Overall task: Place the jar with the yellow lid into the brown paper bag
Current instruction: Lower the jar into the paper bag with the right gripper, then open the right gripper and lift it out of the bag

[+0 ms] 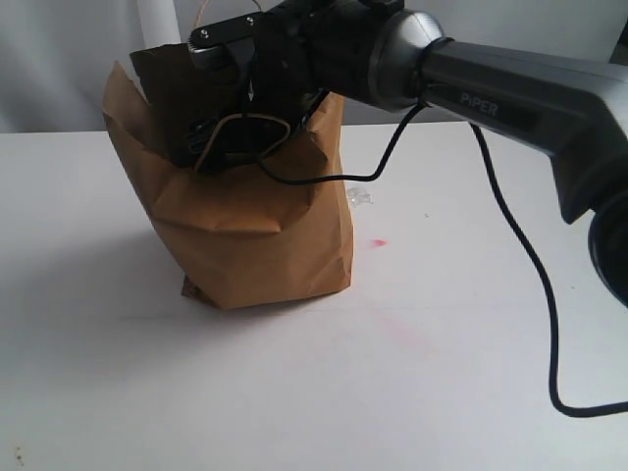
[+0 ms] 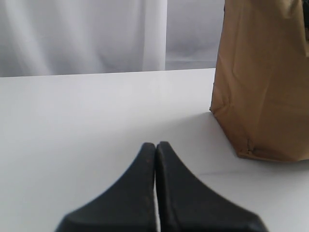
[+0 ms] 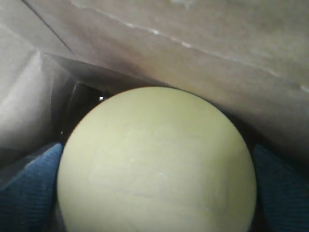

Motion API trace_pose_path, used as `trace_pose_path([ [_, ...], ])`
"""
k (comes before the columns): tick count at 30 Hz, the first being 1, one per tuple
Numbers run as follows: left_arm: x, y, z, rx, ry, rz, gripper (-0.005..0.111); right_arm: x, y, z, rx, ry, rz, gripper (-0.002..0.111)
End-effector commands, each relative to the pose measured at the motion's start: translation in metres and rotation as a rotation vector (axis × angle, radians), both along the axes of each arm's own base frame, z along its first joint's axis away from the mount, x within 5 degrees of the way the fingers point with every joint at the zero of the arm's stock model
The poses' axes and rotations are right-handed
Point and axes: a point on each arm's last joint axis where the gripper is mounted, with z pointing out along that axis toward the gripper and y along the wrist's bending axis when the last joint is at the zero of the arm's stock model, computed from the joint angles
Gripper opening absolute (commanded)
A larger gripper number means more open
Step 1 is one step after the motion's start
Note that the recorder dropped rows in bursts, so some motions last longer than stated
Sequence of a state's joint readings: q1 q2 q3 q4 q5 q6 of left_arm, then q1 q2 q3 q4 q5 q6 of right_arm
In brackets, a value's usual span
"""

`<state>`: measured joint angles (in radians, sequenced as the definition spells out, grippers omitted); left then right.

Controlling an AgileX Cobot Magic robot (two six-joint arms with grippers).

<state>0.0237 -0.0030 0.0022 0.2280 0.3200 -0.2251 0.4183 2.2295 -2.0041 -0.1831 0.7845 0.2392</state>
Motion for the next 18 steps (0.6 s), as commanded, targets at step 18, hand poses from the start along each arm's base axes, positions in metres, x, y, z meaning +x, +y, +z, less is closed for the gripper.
trace_pose_path([
  [18, 0.0004, -0.0004, 0.0014, -0.007, -0.009, -0.004, 0.001, 0.0016, 0.0005, -0.0103, -0.024, 0.018, 0.007, 0.105],
])
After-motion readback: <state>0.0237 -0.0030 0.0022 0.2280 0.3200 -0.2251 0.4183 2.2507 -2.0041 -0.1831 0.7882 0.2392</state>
